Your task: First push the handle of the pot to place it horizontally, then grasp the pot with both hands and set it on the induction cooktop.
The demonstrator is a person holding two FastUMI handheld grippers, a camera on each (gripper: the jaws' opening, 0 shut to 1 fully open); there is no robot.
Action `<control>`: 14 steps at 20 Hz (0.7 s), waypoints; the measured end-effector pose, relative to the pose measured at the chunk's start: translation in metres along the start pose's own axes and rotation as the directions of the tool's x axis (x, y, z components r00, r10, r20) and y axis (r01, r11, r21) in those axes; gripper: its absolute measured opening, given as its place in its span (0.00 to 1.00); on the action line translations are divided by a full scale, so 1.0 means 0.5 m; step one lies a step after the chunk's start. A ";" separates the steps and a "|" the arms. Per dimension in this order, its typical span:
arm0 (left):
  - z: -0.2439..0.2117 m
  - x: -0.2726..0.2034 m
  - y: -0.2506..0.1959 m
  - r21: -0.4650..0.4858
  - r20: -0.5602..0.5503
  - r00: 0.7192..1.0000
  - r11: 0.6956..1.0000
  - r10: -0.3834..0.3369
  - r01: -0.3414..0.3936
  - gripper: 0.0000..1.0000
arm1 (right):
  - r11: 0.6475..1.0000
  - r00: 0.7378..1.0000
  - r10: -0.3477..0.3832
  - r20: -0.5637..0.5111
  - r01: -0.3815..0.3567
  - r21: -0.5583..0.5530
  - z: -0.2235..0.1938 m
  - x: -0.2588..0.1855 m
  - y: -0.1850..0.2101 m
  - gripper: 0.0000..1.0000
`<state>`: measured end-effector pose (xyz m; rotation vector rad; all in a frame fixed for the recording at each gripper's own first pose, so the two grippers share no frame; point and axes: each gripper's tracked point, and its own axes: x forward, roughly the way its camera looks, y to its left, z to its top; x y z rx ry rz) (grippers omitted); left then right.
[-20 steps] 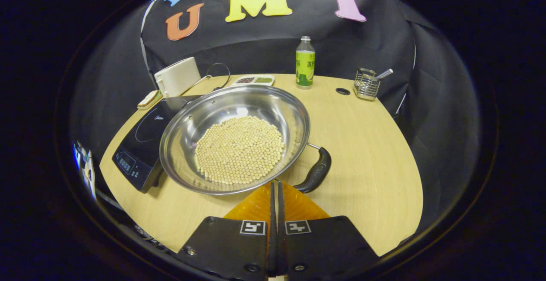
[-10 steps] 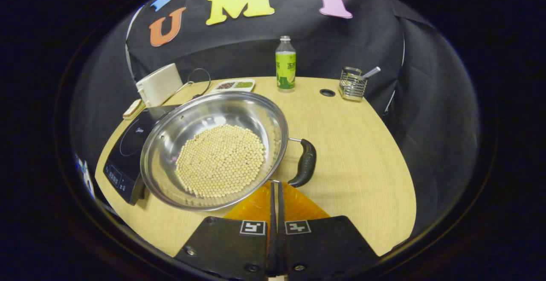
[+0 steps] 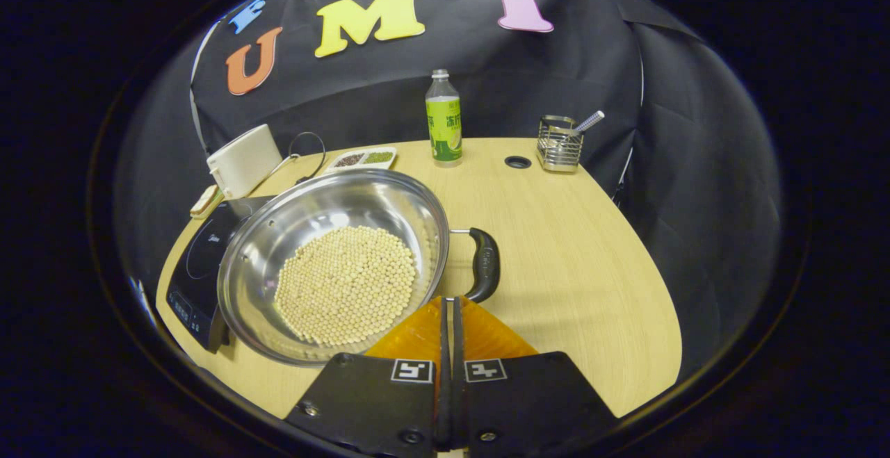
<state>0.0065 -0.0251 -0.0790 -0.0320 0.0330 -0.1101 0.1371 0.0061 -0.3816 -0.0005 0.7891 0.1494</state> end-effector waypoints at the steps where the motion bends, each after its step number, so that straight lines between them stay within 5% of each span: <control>1: -0.005 0.013 -0.005 -0.009 -0.013 1.000 1.000 -0.004 0.004 0.97 | 1.000 1.000 0.011 -0.003 -0.011 0.013 -0.001 0.001 0.000 0.04; 8: -0.068 0.115 -0.050 -0.017 -0.112 0.993 0.999 -0.048 0.047 0.98 | 0.999 0.999 0.012 0.040 -0.014 0.038 0.031 -0.028 -0.037 0.02; 10: -0.096 0.139 -0.067 -0.017 -0.152 0.986 0.998 -0.065 0.063 0.97 | 0.998 0.998 0.009 0.065 -0.012 0.056 0.046 -0.045 -0.048 0.11; 12: -0.122 0.163 -0.074 -0.015 -0.188 0.980 0.997 -0.072 0.070 0.98 | 0.999 0.996 0.001 0.095 -0.006 0.052 0.061 -0.062 -0.058 0.29; 14: -0.151 0.188 -0.085 -0.014 -0.225 0.971 0.997 -0.080 0.079 0.98 | 1.000 0.995 0.005 0.100 -0.007 0.022 0.070 -0.074 -0.059 0.67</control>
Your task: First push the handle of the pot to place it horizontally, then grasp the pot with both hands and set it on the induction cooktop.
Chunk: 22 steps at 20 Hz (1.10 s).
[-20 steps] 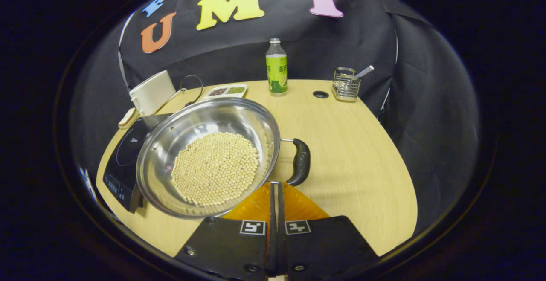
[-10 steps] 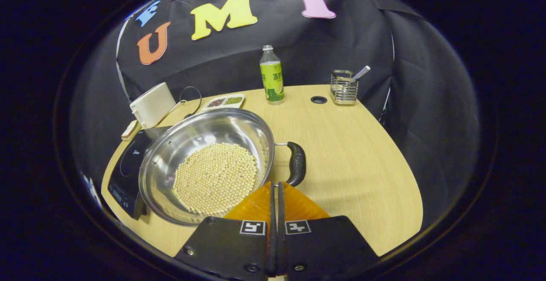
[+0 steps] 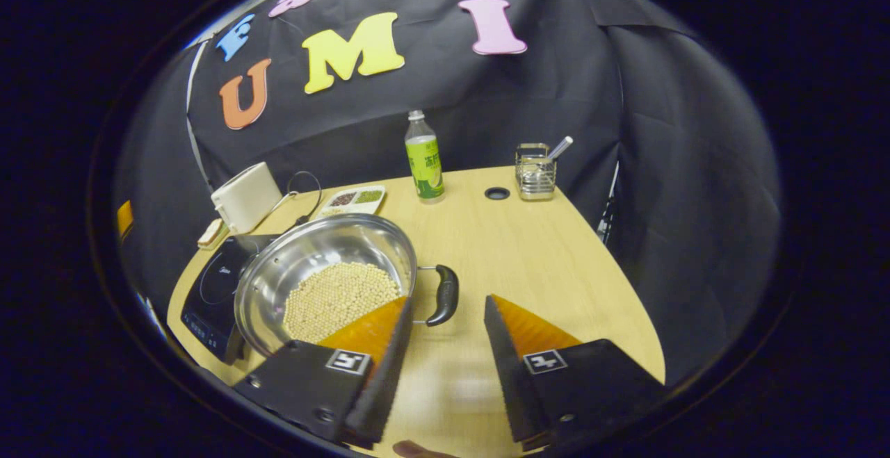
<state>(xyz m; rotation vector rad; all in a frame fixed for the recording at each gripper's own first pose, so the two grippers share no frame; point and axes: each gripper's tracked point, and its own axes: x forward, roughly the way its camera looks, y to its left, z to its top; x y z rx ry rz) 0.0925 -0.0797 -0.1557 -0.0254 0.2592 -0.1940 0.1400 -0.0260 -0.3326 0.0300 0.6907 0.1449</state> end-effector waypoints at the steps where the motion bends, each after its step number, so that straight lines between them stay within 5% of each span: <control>1: -0.014 0.017 -0.004 0.000 -0.021 1.000 1.000 -0.005 0.005 0.97 | 1.000 1.000 0.000 -0.005 0.000 0.002 0.000 0.000 0.000 0.74; 5: -0.080 0.080 -0.016 -0.010 -0.120 0.992 1.000 -0.026 0.025 0.98 | 1.000 1.000 -0.001 -0.023 0.002 0.011 0.007 0.002 0.004 0.82; 8: -0.137 0.129 -0.025 -0.033 -0.217 0.976 0.999 -0.038 0.032 0.98 | 1.000 0.998 0.006 -0.056 -0.006 -0.001 0.002 0.018 0.016 0.99; 22: -0.296 0.258 -0.046 -0.071 -0.485 0.871 0.996 -0.078 0.050 0.97 | 1.000 0.984 -0.009 -0.177 0.012 0.017 -0.038 0.135 0.015 0.98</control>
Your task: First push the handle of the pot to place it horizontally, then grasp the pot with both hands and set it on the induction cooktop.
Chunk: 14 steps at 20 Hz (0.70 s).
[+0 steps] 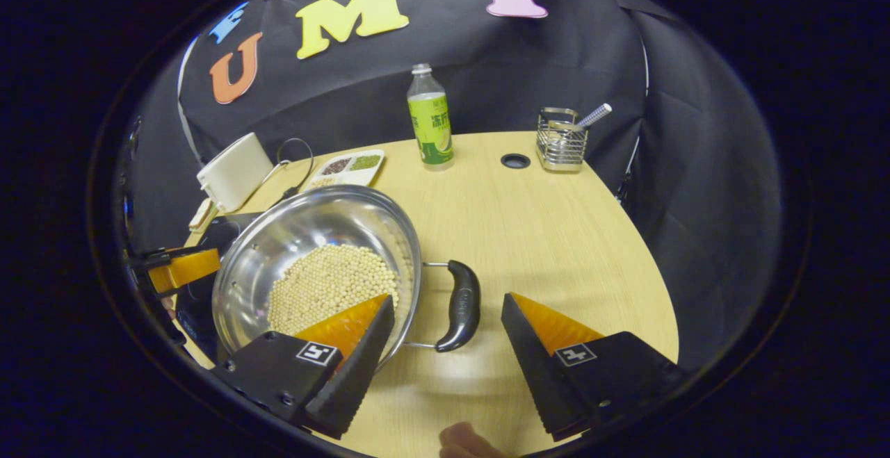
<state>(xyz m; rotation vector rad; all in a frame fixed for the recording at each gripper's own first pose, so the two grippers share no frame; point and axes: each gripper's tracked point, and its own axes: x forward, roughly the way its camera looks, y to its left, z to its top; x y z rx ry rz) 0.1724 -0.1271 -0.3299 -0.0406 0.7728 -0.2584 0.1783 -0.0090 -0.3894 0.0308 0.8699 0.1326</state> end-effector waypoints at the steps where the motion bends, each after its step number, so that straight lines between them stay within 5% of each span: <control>1: -0.002 0.007 0.002 -0.001 -0.010 1.000 1.000 0.002 -0.002 0.97 | 1.000 1.000 -0.001 -0.007 0.001 0.005 -0.004 0.005 0.000 0.98; 6: -0.013 0.031 -0.016 -0.031 -0.057 0.997 0.999 -0.046 0.044 0.94 | 1.000 1.000 0.025 -0.016 -0.025 0.012 -0.005 0.015 0.013 0.92; 10: -0.030 0.039 -0.027 -0.067 -0.095 0.992 0.995 -0.083 0.077 0.74 | 0.998 0.999 0.046 -0.021 -0.045 0.032 -0.005 0.027 0.027 0.85; 11: -0.031 0.040 -0.024 -0.072 -0.104 0.991 0.995 -0.083 0.076 0.81 | 0.997 0.998 0.058 -0.034 -0.056 0.043 -0.011 0.032 0.034 0.82; 12: -0.035 0.046 -0.021 -0.076 -0.106 0.991 0.995 -0.075 0.067 0.65 | 0.997 0.997 0.059 -0.044 -0.057 0.056 -0.014 0.036 0.036 0.79; 14: -0.036 0.044 -0.021 -0.077 -0.110 0.992 0.995 -0.070 0.061 0.60 | 0.998 0.999 0.033 -0.037 -0.031 0.063 -0.011 0.043 0.027 0.71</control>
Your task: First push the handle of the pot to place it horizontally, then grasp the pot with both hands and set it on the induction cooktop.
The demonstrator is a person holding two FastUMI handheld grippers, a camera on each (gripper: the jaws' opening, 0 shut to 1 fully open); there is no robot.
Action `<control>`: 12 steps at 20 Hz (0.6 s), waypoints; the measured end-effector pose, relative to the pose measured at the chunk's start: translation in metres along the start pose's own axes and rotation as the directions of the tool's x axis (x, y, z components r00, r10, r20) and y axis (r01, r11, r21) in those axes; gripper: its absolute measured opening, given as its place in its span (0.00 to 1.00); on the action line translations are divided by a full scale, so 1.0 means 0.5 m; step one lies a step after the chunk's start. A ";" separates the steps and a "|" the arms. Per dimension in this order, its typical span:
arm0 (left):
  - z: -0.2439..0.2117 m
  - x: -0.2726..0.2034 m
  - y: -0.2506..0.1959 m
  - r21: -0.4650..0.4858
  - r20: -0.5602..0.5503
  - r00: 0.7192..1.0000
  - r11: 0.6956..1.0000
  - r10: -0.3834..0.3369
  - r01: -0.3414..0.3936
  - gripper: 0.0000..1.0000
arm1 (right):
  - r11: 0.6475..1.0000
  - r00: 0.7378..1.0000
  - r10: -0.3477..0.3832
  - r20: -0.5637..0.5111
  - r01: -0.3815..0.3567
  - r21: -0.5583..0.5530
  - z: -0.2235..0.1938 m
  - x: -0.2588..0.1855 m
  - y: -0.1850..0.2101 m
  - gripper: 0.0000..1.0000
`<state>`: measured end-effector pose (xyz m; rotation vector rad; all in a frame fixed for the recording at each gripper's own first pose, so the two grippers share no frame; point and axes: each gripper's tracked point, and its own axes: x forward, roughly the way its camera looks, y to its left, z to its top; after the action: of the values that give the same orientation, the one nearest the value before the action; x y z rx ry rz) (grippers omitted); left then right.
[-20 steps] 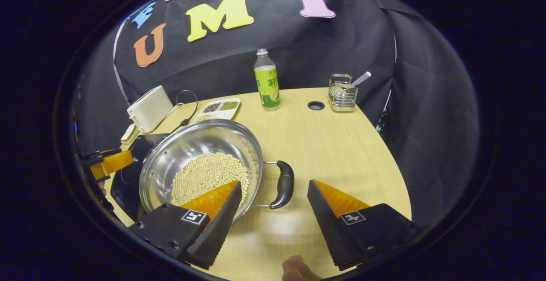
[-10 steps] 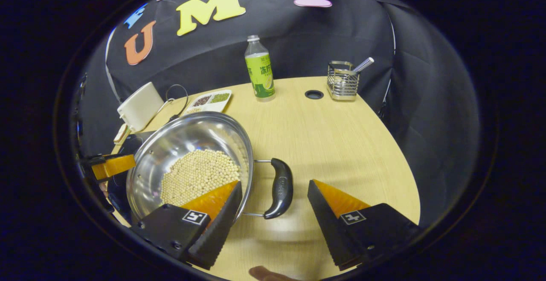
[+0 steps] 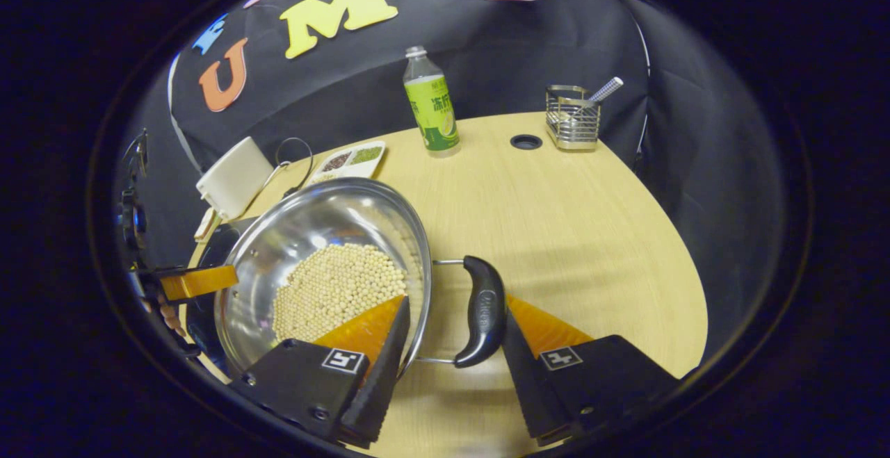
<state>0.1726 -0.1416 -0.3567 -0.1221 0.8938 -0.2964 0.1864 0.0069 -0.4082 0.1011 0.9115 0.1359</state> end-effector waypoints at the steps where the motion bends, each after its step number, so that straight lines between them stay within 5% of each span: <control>1: 0.000 -0.005 0.000 -0.004 -0.002 1.000 1.000 0.007 -0.007 0.59 | 1.000 1.000 -0.005 -0.002 0.005 0.000 0.001 -0.005 0.001 0.70; 3: -0.003 -0.007 0.000 -0.010 -0.006 1.000 1.000 0.019 -0.019 0.55 | 1.000 1.000 -0.024 -0.007 0.024 0.008 0.000 -0.003 -0.001 0.65; 4: -0.006 -0.012 -0.001 0.003 -0.007 1.000 1.000 0.026 -0.026 0.65 | 0.999 0.999 -0.036 -0.017 0.036 0.005 -0.003 -0.005 -0.004 0.65; 5: -0.006 -0.015 -0.004 0.016 -0.007 1.000 0.999 0.030 -0.030 0.54 | 0.999 0.998 -0.048 -0.027 0.048 0.007 -0.006 -0.009 -0.005 0.63; 6: -0.009 -0.015 -0.005 0.020 -0.008 0.999 0.999 0.034 -0.034 0.54 | 0.998 0.998 -0.054 -0.033 0.054 0.009 -0.008 -0.014 -0.007 0.62; 7: -0.011 -0.020 -0.009 0.018 -0.005 0.999 0.999 0.035 -0.034 0.63 | 0.998 0.998 -0.056 -0.032 0.057 0.014 -0.008 -0.021 -0.007 0.61; 9: -0.009 -0.042 -0.014 0.020 0.013 1.000 0.999 0.025 -0.026 0.54 | 0.998 0.998 -0.057 -0.025 0.058 0.025 -0.008 -0.040 -0.007 0.61; 12: 0.002 -0.074 -0.022 0.026 0.043 0.999 1.000 0.015 -0.016 0.54 | 0.998 0.998 -0.062 -0.007 0.062 0.020 0.001 -0.077 -0.002 0.61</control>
<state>0.1496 -0.1409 -0.3260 -0.0970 0.8473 -0.2904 0.1638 -0.0001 -0.3779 0.0906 0.9215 0.0695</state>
